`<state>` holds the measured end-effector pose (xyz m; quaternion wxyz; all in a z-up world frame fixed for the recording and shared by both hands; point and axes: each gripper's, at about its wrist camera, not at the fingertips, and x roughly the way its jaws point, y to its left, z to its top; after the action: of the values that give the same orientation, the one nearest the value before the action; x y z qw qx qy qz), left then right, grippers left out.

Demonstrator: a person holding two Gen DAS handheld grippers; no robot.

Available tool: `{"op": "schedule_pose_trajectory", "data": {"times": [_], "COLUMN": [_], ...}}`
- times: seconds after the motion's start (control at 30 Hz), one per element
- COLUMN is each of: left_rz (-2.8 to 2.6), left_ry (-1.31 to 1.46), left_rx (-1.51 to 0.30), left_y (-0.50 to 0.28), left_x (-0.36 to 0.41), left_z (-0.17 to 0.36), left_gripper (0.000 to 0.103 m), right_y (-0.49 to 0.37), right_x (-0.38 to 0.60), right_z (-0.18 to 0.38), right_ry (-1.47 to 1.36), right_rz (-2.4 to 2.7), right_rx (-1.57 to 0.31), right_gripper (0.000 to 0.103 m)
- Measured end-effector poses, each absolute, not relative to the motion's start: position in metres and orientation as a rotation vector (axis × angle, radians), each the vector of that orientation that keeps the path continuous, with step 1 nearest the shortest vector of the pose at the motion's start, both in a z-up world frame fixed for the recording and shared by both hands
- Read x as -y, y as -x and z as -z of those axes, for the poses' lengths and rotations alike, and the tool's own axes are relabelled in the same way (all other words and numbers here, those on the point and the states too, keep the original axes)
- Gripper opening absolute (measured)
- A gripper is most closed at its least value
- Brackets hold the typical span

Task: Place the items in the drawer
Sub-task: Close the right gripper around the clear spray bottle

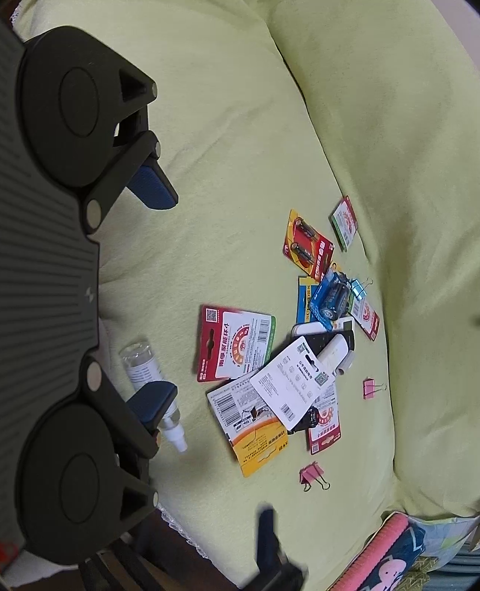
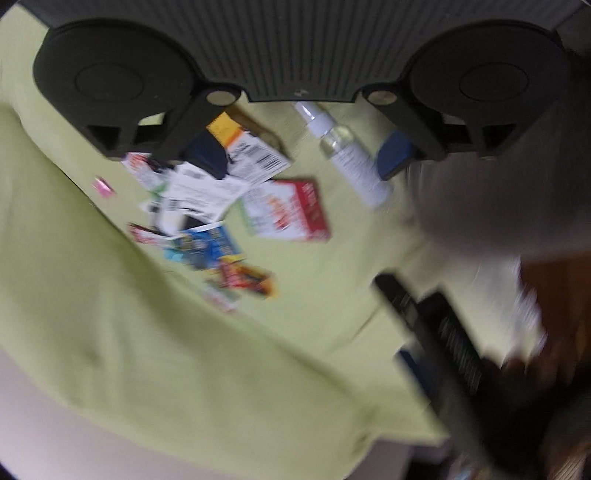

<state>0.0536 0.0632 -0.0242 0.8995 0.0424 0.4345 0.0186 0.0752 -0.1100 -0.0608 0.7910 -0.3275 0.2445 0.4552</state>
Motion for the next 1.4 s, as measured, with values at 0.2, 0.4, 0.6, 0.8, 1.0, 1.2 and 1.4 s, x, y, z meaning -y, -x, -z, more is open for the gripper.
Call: {"op": "schedule_pose_trajectory", "data": {"times": [0.2, 0.4, 0.6, 0.8, 1.0, 1.2, 1.4], "left_rz": [-0.034, -0.042, -0.051, -0.055, -0.061, -0.065, -0.058], "left_ry": [-0.062, -0.044, -0.027, -0.016, -0.009, -0.009, -0.012], "left_rx": [-0.921, -0.938, -0.954, -0.968, -0.975, -0.978, -0.973], "left_y": [-0.063, -0.074, -0.079, -0.082, -0.082, -0.083, -0.085], "left_x": [-0.071, -0.077, -0.083, -0.086, -0.086, -0.086, -0.083], "left_z": [0.034, 0.041, 0.047, 0.051, 0.053, 0.053, 0.054], "left_gripper": [0.1, 0.1, 0.1, 0.1, 0.1, 0.1, 0.1], "right_y": [-0.092, -0.094, -0.093, -0.093, -0.092, -0.095, -0.125], "right_x": [0.085, 0.068, 0.061, 0.064, 0.079, 0.098, 0.105], "right_z": [0.094, 0.11, 0.125, 0.132, 0.123, 0.106, 0.092], "right_ry": [0.864, 0.958, 1.023, 0.962, 0.835, 0.734, 0.569], "right_rz": [-1.134, -1.292, -1.344, -1.323, -1.236, -1.198, -0.991], "right_rx": [-0.579, -0.579, -0.59, -0.625, -0.679, -0.663, -0.707], "right_gripper": [0.05, 0.04, 0.03, 0.028, 0.027, 0.027, 0.027]}}
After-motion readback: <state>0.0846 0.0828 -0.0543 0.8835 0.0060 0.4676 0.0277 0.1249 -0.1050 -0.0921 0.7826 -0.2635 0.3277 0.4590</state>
